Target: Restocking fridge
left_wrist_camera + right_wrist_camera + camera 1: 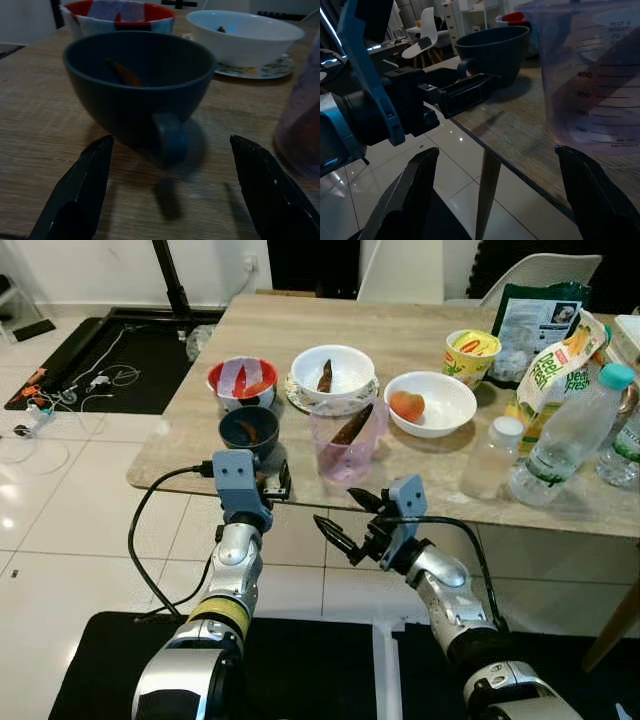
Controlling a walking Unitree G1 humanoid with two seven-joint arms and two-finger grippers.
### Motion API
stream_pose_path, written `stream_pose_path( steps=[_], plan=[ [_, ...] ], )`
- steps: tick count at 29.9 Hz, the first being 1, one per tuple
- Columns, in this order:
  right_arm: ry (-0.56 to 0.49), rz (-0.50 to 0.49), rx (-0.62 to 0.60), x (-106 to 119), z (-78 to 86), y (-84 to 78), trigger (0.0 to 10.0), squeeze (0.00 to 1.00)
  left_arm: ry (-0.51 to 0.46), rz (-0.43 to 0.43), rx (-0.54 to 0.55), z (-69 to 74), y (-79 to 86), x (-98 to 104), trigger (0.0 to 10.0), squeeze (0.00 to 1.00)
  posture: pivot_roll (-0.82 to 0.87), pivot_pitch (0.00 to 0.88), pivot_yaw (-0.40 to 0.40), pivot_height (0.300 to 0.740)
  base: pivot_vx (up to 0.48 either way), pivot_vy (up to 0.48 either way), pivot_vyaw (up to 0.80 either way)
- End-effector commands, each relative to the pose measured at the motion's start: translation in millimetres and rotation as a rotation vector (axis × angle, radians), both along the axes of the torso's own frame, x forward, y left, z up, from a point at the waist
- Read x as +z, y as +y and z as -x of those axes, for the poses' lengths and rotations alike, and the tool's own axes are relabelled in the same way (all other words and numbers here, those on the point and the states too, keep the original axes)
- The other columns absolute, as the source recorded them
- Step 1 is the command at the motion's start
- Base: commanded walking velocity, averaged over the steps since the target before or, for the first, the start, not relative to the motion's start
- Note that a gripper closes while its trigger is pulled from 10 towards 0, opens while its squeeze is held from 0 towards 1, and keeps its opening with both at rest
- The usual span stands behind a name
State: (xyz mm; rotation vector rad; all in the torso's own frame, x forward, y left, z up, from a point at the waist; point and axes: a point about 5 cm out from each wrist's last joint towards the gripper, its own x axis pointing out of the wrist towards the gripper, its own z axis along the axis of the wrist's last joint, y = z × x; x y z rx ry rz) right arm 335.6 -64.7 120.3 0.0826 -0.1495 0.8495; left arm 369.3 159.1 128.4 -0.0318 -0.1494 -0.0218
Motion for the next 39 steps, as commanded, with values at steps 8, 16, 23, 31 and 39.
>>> stream_pose_path(
  steps=[8,16,23,31,39],
  plan=[
    [0.008,0.003,0.013,-2.7,4.1,-0.4,10.0,0.00,-0.036,-0.008,0.057,-2.1,6.8,7.5,10.0,0.00,0.00,0.191,-0.003,0.740,0.000,0.000,0.00],
    [0.002,-0.001,0.016,-0.5,3.7,-0.8,10.0,0.00,-0.068,0.003,0.072,-3.8,8.2,14.8,10.0,0.00,0.00,0.189,-0.005,0.740,0.000,0.000,0.00],
    [-0.001,-0.006,0.019,1.8,3.5,0.1,10.0,0.00,-0.071,0.006,0.073,-5.2,7.5,16.8,5.1,0.00,0.00,0.187,-0.003,0.740,0.000,0.000,0.00],
    [-0.006,-0.011,0.018,3.5,3.4,-0.8,10.0,0.00,-0.068,0.015,0.078,-5.7,8.2,17.0,0.0,0.00,0.00,0.184,-0.003,0.740,0.000,0.000,0.00],
    [-0.018,-0.030,0.031,7.7,3.6,2.2,10.0,0.00,-0.064,0.019,0.084,-5.3,10.2,16.0,0.0,0.00,0.00,0.182,0.002,0.740,0.000,0.000,0.00]
  ],
)
